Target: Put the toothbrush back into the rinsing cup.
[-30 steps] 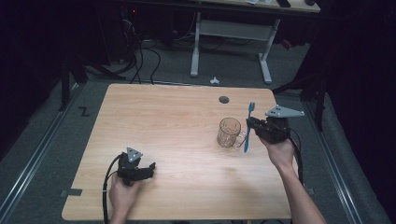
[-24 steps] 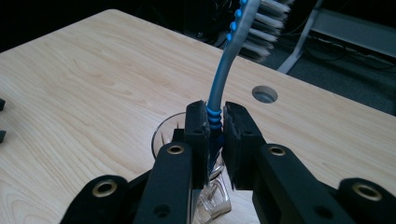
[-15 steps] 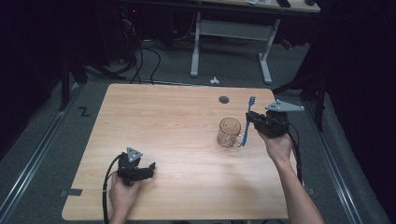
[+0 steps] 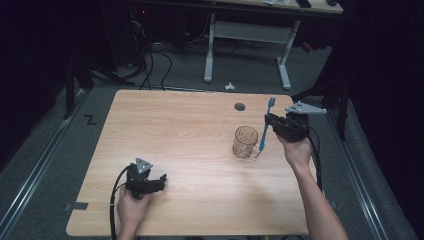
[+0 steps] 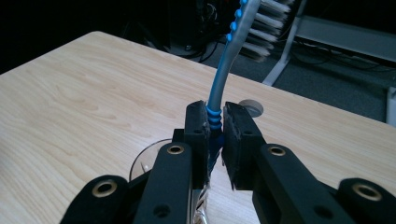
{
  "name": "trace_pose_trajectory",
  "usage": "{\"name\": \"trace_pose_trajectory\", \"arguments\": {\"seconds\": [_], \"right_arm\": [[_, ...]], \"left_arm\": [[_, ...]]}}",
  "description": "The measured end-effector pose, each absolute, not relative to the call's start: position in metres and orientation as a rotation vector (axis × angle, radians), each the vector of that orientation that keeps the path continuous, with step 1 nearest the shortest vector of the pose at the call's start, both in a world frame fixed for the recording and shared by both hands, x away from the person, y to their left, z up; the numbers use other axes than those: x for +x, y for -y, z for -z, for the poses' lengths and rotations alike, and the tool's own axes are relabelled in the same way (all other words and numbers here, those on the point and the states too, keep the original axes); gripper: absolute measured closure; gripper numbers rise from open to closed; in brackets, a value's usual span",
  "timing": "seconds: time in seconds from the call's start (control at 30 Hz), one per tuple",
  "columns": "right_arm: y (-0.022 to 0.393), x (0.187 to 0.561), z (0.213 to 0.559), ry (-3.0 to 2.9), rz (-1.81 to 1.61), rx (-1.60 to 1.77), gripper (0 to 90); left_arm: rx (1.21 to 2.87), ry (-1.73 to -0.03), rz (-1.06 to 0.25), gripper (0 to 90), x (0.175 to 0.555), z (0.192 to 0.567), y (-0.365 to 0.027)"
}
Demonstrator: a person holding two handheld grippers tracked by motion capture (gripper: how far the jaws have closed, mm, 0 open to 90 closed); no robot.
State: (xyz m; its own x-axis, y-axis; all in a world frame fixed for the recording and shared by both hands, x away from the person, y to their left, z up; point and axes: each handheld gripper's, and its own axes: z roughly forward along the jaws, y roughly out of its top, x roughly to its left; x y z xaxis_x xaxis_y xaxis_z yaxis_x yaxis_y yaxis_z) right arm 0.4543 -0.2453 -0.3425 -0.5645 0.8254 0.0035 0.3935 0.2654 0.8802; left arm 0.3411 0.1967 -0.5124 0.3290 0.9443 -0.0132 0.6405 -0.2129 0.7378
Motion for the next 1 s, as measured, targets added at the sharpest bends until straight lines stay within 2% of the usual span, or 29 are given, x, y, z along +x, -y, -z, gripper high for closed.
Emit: {"name": "trace_pose_trajectory", "arguments": {"seconds": [1.0], "right_arm": [[0.240,0.470,0.352,-2.046,-1.154,1.118,80.2]], "left_arm": [[1.945,-1.391,-0.597,17.9,0.341,0.512,-0.197]]}}
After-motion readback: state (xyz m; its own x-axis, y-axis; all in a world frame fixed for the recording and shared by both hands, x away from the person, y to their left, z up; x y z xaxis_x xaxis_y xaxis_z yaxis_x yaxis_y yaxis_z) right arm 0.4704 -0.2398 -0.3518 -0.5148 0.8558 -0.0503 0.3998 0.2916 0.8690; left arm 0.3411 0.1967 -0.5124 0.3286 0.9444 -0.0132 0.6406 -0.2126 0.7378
